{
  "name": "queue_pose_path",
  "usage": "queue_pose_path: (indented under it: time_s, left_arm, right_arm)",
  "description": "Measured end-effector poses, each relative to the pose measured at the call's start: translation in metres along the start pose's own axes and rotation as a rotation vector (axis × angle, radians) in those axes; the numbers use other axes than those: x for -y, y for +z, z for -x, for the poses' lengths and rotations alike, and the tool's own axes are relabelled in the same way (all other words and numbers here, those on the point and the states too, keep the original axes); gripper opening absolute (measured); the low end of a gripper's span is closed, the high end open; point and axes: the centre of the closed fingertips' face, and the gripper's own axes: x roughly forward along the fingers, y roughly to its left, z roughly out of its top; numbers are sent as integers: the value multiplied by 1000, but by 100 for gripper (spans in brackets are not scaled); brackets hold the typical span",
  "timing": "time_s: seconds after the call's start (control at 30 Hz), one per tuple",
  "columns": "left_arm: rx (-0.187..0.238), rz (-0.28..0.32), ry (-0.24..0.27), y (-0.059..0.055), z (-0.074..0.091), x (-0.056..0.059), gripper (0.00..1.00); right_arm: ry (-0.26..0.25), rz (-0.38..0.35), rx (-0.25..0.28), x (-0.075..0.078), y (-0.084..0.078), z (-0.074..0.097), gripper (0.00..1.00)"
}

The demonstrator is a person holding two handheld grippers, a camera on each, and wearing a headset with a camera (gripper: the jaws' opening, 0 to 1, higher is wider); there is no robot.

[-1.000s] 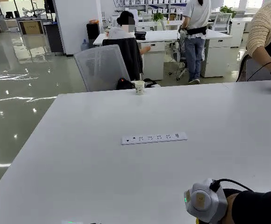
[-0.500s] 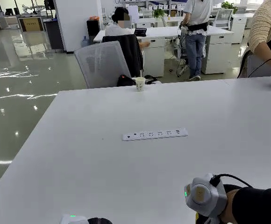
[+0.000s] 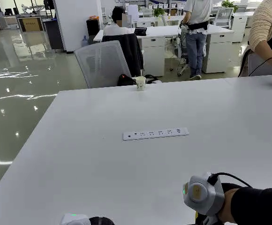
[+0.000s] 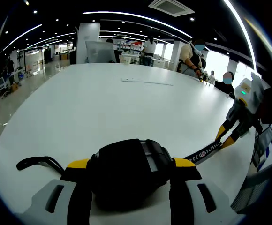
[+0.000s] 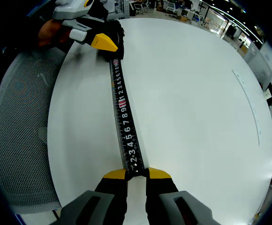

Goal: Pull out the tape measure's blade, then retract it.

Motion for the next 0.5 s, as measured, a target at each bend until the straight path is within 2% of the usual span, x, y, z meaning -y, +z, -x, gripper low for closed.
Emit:
queue_pose_path:
  time_s: [0.3, 0.5]
  left_arm:
    - [3, -4, -1, 1, 0, 0, 62]
    - [-1, 0, -1, 0, 1, 1, 62]
  right_arm:
    - [-1, 11, -10, -1, 3, -1, 11]
    - [1, 4, 4, 0, 6, 0, 11]
